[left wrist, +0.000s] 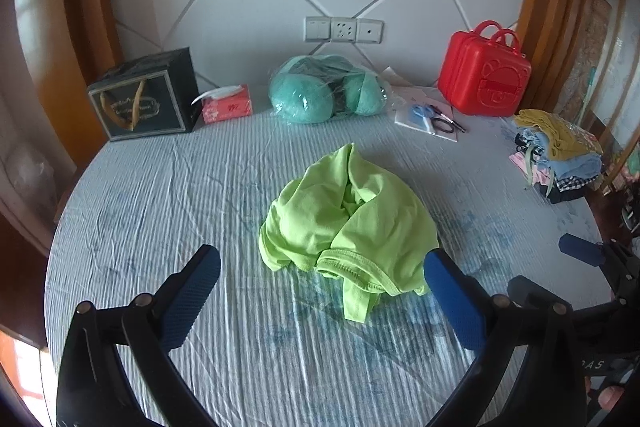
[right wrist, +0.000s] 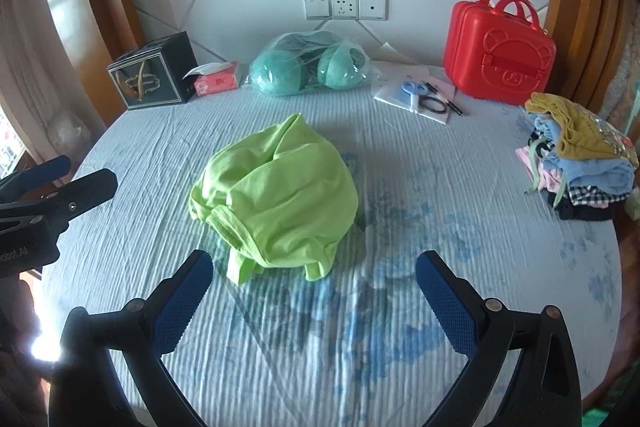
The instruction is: Fold clothes
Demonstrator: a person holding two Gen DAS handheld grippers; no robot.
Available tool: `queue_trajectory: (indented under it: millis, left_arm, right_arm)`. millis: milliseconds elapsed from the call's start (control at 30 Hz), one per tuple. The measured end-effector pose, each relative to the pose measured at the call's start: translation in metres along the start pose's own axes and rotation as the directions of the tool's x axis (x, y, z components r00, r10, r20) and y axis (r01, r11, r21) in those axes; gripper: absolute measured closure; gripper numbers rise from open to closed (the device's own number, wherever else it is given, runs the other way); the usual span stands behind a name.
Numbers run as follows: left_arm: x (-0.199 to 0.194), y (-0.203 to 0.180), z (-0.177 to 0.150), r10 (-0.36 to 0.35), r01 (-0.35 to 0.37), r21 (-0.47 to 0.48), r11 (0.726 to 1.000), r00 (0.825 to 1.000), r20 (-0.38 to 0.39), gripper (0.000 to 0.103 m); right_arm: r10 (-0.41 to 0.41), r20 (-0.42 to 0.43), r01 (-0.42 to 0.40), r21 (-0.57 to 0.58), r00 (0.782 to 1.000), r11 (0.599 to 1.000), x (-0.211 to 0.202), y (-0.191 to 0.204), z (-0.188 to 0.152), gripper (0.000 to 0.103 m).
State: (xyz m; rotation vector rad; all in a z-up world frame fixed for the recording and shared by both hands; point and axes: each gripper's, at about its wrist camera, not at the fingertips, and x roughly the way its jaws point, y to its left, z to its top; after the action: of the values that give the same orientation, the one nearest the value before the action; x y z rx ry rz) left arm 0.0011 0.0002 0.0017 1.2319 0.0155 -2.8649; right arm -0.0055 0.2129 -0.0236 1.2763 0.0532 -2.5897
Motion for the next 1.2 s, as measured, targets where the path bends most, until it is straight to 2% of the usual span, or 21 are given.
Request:
queue_trajectory:
  millis: [100, 200, 400, 833, 1200]
  left_arm:
    - [-0.005, -0.005, 0.0, 0.031, -0.032, 0.016, 0.999, 0.999, 0.014, 0.0]
    - [0.001, 0.002, -0.002, 0.008, -0.009, -0.025, 1.0, 1.0, -0.026, 0.0]
    - [0.013, 0.019, 0.004, -0.022, 0.02, -0.038, 0.999, 0.998, -0.067, 0.0]
    - [0.017, 0.02, -0.003, -0.018, 0.015, -0.037, 0.999, 0.996, -0.084, 0.0]
    - [0.019, 0.022, -0.001, -0.019, 0.015, -0.038, 0.999, 0.995, -0.095, 0.0]
  right_arm:
    - [-0.009, -0.003, 0.009, -0.001, 1.0, 1.0, 0.001, 0.001, 0.0, 0.0]
    - [-0.017, -0.006, 0.017, -0.002, 1.0, 1.0, 0.002, 0.002, 0.0, 0.0]
    - [-0.034, -0.012, 0.034, -0.003, 0.999, 0.999, 0.004, 0.004, 0.0, 0.0]
    - [-0.069, -0.013, 0.069, -0.005, 0.998, 0.998, 0.006, 0.008, -0.001, 0.0]
    - [-0.065, -0.016, 0.065, 0.008, 0.998, 0.998, 0.008, 0.007, 0.001, 0.0]
